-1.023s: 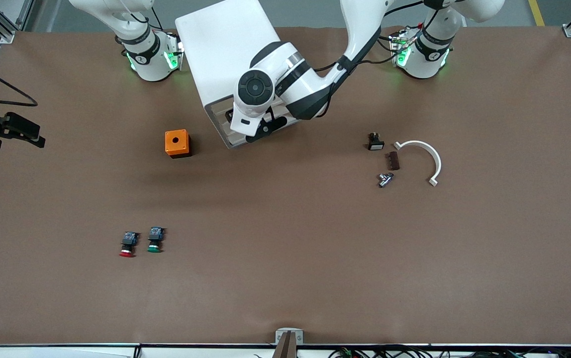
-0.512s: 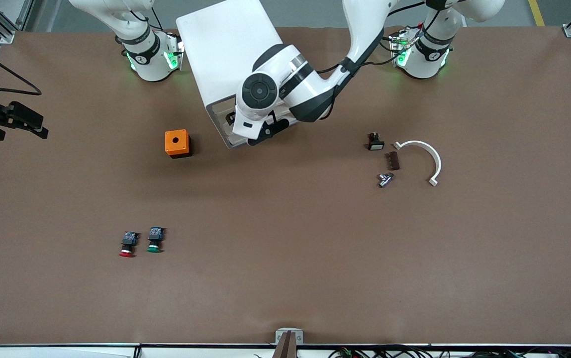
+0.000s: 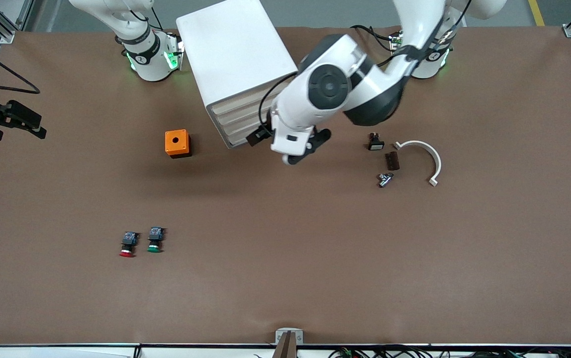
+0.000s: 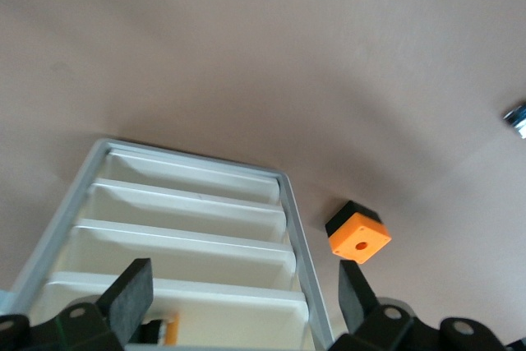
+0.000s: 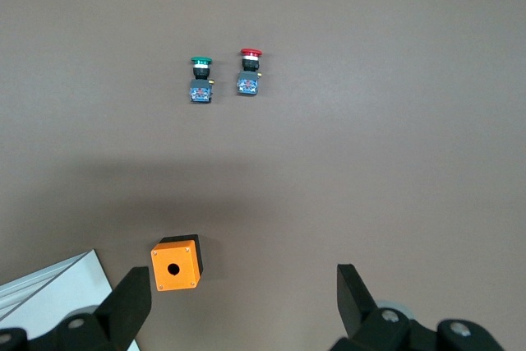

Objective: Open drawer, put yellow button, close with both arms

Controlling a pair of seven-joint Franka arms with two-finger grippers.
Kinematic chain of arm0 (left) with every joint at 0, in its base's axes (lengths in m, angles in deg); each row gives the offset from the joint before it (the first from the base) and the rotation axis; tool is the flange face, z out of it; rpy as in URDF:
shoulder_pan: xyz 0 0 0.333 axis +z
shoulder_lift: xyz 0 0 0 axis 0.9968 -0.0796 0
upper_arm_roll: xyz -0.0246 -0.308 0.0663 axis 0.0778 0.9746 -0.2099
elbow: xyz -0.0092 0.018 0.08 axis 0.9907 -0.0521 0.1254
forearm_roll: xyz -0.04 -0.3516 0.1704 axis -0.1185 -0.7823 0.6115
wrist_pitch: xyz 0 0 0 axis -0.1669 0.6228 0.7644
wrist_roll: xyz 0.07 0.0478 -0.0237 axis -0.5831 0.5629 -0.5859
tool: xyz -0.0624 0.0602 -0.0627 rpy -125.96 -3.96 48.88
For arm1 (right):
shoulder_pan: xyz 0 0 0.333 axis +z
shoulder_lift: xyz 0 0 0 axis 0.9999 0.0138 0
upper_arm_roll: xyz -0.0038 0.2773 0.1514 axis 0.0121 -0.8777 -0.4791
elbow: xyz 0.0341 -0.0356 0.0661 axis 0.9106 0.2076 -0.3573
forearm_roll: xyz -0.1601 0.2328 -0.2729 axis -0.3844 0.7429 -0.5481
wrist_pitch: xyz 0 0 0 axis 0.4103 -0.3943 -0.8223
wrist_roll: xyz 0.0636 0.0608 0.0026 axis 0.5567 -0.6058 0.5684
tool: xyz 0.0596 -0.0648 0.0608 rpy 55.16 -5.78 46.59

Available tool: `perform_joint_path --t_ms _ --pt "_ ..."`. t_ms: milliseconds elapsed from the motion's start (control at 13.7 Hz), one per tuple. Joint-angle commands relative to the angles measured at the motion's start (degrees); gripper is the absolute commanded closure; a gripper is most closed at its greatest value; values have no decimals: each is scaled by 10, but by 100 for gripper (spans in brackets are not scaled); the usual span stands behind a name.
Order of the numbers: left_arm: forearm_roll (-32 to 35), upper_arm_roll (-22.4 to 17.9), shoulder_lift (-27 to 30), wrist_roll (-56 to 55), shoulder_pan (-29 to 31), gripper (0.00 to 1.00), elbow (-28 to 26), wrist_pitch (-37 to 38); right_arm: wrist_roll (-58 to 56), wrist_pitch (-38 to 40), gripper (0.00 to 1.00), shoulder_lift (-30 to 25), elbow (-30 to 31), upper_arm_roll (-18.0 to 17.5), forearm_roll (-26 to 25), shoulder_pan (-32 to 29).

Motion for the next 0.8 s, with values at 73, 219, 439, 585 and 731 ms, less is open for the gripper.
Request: perform_joint_path --t_ms 73,219,439,585,731 --pt "35 -1 79 74 50 1 -13 98 -3 -3 0 -16 16 0 7 -1" --pt "50 -1 107 141 85 1 -13 152 -3 -4 0 -16 16 0 7 -1" --pt "58 -1 136 250 153 1 -13 201 -3 -4 0 -16 16 0 7 0" --pt "85 -1 166 334 190 1 -14 232 -3 -5 0 -16 16 -1 7 0" --pt "94 -1 188 433 240 1 -15 265 -3 -6 0 -16 16 0 7 0"
